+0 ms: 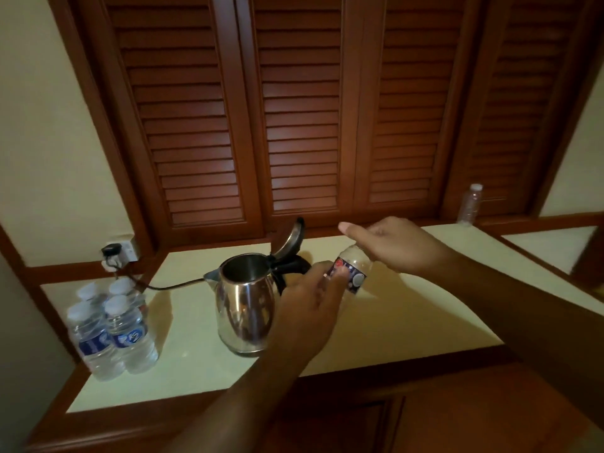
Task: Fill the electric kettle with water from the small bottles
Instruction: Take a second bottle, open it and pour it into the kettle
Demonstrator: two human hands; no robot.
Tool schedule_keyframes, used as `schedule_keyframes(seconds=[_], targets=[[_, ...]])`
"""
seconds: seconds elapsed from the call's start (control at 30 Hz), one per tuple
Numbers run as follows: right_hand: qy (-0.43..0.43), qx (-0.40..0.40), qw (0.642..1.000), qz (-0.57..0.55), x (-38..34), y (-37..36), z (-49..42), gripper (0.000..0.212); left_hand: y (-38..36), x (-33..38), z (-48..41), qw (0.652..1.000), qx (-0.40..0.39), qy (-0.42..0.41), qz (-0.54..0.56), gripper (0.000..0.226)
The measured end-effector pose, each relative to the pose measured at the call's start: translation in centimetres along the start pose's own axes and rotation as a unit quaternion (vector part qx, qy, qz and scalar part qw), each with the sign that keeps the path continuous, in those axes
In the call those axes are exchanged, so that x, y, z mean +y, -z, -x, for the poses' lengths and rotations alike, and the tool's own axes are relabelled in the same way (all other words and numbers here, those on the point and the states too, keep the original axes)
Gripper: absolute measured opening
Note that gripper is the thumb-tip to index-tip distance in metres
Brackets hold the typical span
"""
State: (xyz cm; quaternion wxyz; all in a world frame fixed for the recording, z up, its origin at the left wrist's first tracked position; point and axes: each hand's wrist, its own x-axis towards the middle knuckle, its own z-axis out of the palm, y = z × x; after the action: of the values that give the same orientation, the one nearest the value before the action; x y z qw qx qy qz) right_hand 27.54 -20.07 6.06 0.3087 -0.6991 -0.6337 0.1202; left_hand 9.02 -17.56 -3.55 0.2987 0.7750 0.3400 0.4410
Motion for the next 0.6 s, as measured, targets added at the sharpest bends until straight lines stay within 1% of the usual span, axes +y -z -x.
schedule_keyframes(seconds=[0.03, 0.07, 0.13, 0.17, 0.2, 0.23, 0.3, 0.37, 0.47, 0.53, 0.6], targets=[[-0.004, 0.029, 0.999, -0.018, 0.7, 0.4, 0.3, 0.078, -0.8, 0.3, -0.8, 1.0, -0.017, -0.002, -0.002, 0.048], [-0.013, 0.062, 0.997, -0.033, 1.5, 1.0, 0.5, 0.076, -1.6, 0.6, -1.5, 0.999, -0.051, -0.004, 0.007, 0.045], [-0.031, 0.116, 0.99, -0.07, 3.2, 2.1, 1.1, 0.061, -3.2, 1.5, -3.0, 0.99, -0.132, -0.011, 0.044, 0.029], [-0.029, 0.13, 0.987, -0.089, 4.1, 2.7, 1.3, 0.054, -4.2, 1.7, -3.6, 0.984, -0.168, -0.006, 0.058, 0.022], [-0.02, 0.137, 0.985, -0.106, 5.0, 3.3, 1.5, 0.048, -5.1, 1.9, -4.2, 0.979, -0.194, -0.007, 0.062, 0.027], [-0.008, 0.136, 0.983, -0.122, 6.0, 3.9, 1.7, 0.044, -6.2, 1.7, -4.9, 0.975, -0.213, -0.009, 0.057, 0.036], [-0.004, 0.131, 0.981, -0.146, 8.0, 5.0, 2.0, 0.035, -8.4, 1.3, -6.6, 0.972, -0.229, -0.007, 0.046, 0.055], [-0.023, 0.138, 0.976, -0.164, 10.3, 6.1, 1.9, 0.025, -10.7, 1.2, -8.5, 0.969, -0.243, -0.011, 0.044, 0.06], [-0.023, 0.159, 0.967, -0.196, 14.0, 7.7, 1.1, 0.019, -14.6, 1.6, -11.5, 0.96, -0.275, -0.012, 0.056, 0.048], [-0.013, 0.174, 0.963, -0.204, 16.8, 8.9, 0.1, 0.021, -17.4, 1.8, -13.6, 0.955, -0.291, -0.015, 0.053, 0.041], [-0.01, 0.188, 0.96, -0.207, 19.8, 9.9, -1.2, 0.026, -20.6, 2.0, -15.9, 0.953, -0.296, -0.026, 0.051, 0.04]])
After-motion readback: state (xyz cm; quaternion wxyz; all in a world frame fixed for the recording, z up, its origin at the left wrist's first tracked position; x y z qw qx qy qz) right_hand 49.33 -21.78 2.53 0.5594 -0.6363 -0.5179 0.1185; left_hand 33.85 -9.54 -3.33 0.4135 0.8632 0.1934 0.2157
